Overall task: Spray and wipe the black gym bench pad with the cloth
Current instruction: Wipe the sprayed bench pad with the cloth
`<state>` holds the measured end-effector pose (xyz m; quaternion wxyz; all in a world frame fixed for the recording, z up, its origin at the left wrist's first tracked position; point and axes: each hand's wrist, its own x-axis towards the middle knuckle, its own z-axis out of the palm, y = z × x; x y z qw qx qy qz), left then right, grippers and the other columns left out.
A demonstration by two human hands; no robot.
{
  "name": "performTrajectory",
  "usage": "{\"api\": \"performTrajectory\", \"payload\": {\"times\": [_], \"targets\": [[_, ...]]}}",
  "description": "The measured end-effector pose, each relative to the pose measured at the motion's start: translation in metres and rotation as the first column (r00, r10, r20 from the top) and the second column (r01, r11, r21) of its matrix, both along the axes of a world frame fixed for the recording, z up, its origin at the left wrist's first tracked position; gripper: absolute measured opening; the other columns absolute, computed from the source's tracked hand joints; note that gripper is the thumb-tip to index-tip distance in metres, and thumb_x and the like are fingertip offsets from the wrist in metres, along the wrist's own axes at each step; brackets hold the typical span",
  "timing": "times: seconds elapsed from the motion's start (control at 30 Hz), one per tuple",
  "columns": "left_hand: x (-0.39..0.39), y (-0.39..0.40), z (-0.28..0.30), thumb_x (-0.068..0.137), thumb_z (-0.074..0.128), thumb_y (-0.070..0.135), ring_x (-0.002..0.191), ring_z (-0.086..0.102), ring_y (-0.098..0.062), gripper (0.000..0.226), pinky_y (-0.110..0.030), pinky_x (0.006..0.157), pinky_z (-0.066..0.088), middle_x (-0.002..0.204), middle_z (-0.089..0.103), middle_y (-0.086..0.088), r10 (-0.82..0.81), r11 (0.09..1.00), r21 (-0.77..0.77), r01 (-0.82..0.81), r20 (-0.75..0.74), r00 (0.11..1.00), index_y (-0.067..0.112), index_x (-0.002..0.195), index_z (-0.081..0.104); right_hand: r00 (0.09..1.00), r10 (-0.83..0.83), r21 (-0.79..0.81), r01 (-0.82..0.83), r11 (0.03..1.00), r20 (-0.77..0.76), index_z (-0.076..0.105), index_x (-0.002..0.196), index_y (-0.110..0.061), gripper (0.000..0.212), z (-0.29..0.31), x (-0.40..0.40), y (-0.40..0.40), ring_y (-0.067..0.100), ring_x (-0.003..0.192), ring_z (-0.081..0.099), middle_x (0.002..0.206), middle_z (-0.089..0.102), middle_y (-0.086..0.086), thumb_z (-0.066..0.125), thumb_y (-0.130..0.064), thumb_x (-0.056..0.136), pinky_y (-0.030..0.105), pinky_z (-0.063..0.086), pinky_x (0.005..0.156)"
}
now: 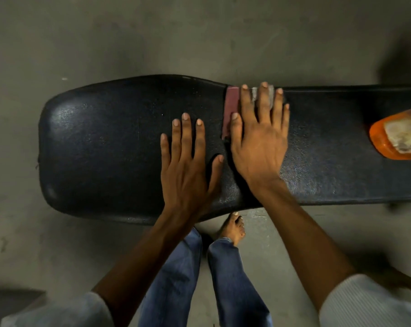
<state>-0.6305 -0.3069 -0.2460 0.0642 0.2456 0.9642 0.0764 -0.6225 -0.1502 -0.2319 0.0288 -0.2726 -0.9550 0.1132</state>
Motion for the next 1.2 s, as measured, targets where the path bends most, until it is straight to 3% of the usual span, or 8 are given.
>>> {"api": "performTrajectory", "payload": {"times": [0.17, 0.33, 0.47, 0.57, 0.77, 0.9, 1.0, 1.2], "targets": [[-0.003, -0.014, 0.005, 0.109, 0.033, 0.055, 0.167, 0.001, -0.032, 0.078, -0.053, 0.135, 0.001, 0.179, 0.004, -0.017, 0.056, 0.997, 0.053, -0.054, -0.036, 0.998, 0.011, 0.170, 0.013, 0.990, 0.143, -0.016, -0.143, 0.990, 0.002, 0.023, 0.171, -0.028, 0.059, -0.001, 0.015, -0.005, 0.036, 0.168, 0.009, 0.180, 0.015, 0.010, 0.030, -0.045, 0.115, 0.052, 0.010, 0.137], [-0.005, -0.033, -0.002, 0.109, 0.027, 0.061, 0.167, -0.002, -0.031, 0.081, -0.052, 0.136, 0.000, 0.179, 0.001, -0.016, 0.032, 0.999, 0.026, -0.032, -0.005, 0.999, 0.011, 0.171, 0.011, 0.999, 0.050, 0.000, -0.050, 0.999, -0.020, 0.027, 0.170, -0.027, 0.058, 0.000, -0.012, -0.026, 0.038, 0.167, 0.013, 0.180, 0.018, 0.011, 0.030, -0.042, 0.115, 0.053, 0.014, 0.136], [-0.009, -0.037, 0.002, 0.111, 0.033, 0.044, 0.167, 0.003, -0.032, 0.070, -0.054, 0.135, 0.006, 0.178, 0.007, -0.018, 0.068, 0.990, 0.122, -0.063, -0.036, 0.997, 0.010, 0.170, 0.017, 0.982, 0.186, -0.029, -0.187, 0.982, -0.033, 0.029, 0.170, -0.027, 0.057, 0.002, -0.035, -0.045, 0.037, 0.167, 0.014, 0.179, 0.022, 0.010, 0.031, -0.043, 0.115, 0.052, 0.014, 0.136], [-0.017, -0.060, 0.003, 0.111, 0.036, 0.044, 0.167, 0.002, -0.032, 0.072, -0.056, 0.135, 0.004, 0.179, 0.005, -0.017, 0.129, 0.988, 0.091, -0.124, -0.045, 0.991, 0.010, 0.170, 0.015, 0.963, 0.271, -0.044, -0.271, 0.962, -0.016, 0.028, 0.170, -0.028, 0.057, 0.001, -0.020, -0.046, 0.036, 0.168, 0.010, 0.180, 0.017, 0.009, 0.033, -0.042, 0.115, 0.052, 0.013, 0.137], [-0.018, -0.072, -0.003, 0.111, 0.025, 0.054, 0.167, -0.002, -0.030, 0.076, -0.055, 0.135, 0.003, 0.179, 0.001, -0.016, 0.123, 0.992, 0.034, -0.123, -0.009, 0.992, 0.010, 0.171, 0.009, 0.983, 0.179, -0.024, -0.180, 0.983, -0.042, 0.028, 0.170, -0.028, 0.056, 0.002, -0.039, -0.069, 0.036, 0.167, 0.013, 0.179, 0.020, 0.009, 0.030, -0.042, 0.116, 0.053, 0.016, 0.136], [-0.023, -0.078, 0.003, 0.110, 0.033, 0.046, 0.167, 0.004, -0.031, 0.072, -0.052, 0.136, 0.002, 0.178, 0.008, -0.017, 0.186, 0.970, 0.166, -0.179, -0.024, 0.982, 0.008, 0.169, 0.018, 0.952, 0.303, -0.057, -0.305, 0.951, -0.039, 0.029, 0.170, -0.028, 0.056, 0.003, -0.062, -0.092, 0.037, 0.167, 0.012, 0.179, 0.020, 0.009, 0.031, -0.043, 0.115, 0.053, 0.015, 0.136], [-0.037, -0.099, 0.004, 0.110, 0.037, 0.045, 0.167, 0.004, -0.033, 0.072, -0.054, 0.135, 0.001, 0.178, 0.008, -0.018, 0.241, 0.963, 0.132, -0.234, -0.045, 0.969, 0.008, 0.169, 0.018, 0.920, 0.390, -0.083, -0.391, 0.917, -0.036, 0.029, 0.170, -0.028, 0.056, 0.002, -0.046, -0.097, 0.036, 0.168, 0.010, 0.180, 0.018, 0.008, 0.034, -0.043, 0.116, 0.053, 0.014, 0.136], [-0.039, -0.111, 0.000, 0.110, 0.033, 0.051, 0.167, 0.002, -0.031, 0.076, -0.055, 0.135, 0.005, 0.179, 0.006, -0.017, 0.248, 0.967, 0.066, -0.247, -0.017, 0.969, 0.009, 0.170, 0.015, 0.968, 0.244, -0.066, -0.247, 0.967, -0.057, 0.031, 0.169, -0.030, 0.055, 0.001, -0.055, -0.103, 0.033, 0.168, 0.012, 0.180, 0.020, 0.006, 0.035, -0.043, 0.116, 0.049, 0.013, 0.136]]}}
